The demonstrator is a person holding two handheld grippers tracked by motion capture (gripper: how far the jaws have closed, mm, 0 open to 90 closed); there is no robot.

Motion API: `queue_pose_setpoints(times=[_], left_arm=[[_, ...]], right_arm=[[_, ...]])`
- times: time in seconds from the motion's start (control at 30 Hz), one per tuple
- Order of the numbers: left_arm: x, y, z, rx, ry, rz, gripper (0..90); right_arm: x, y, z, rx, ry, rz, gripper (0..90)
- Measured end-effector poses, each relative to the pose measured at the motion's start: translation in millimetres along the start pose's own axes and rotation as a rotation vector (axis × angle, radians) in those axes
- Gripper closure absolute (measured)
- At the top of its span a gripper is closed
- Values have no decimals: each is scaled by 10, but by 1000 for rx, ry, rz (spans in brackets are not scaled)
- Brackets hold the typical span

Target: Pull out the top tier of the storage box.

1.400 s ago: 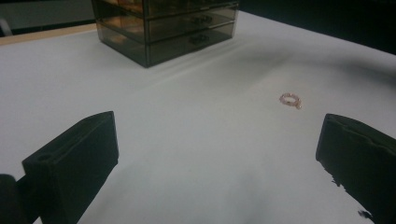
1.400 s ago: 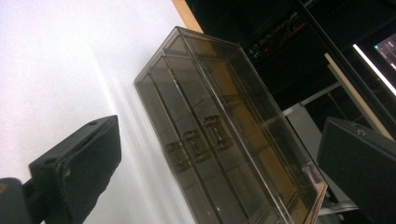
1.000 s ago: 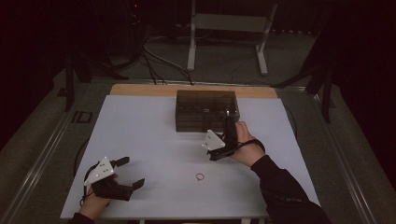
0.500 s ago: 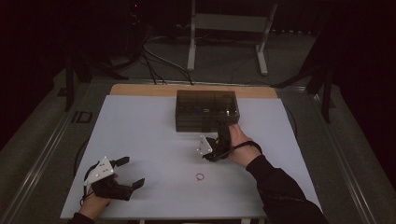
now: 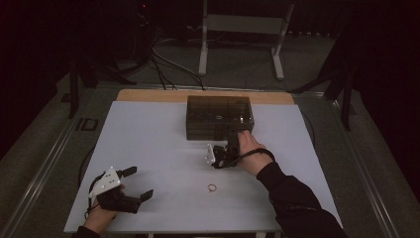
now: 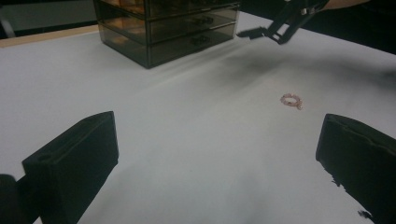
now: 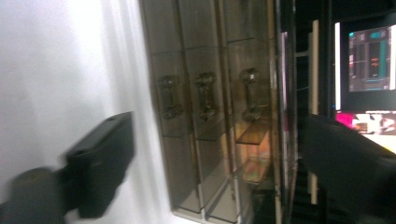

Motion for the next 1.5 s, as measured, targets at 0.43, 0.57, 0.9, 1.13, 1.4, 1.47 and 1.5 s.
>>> queue_pose_setpoints(times=[0.43, 0.57, 0.9, 1.13, 1.4, 1.47, 1.5], left_arm=[[0, 2, -9, 8, 3, 1, 0], [-1, 3, -4, 6, 5, 2, 0], [-2, 2, -7, 6, 8, 2, 0], [0, 2, -2, 1, 7, 3, 0], [-6, 2, -7, 6, 11, 1, 0], [-7, 1, -9, 8, 12, 1, 0], [-6, 1, -5, 3, 10, 2, 0]], right_arm=[[12, -96, -18, -66, 58, 56, 261], [15, -128, -12, -77, 61, 64, 288], [2, -185, -1, -80, 85, 93, 442], [8, -220, 2, -92, 125, 113, 610], [11, -289, 28, -119, 162, 123, 692], [22, -309, 26, -122, 162, 131, 713], [26, -313, 24, -127, 166, 131, 720]])
Point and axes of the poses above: each handheld gripper's, and its own axes: y roughly backward along the jaws, z roughly out of its underside, x roughly to its right, the point moved 3 cm from there along -y, roughly forward along the jaws, and after that the axes turned 13 degrees about x, right-handed, at the moved point
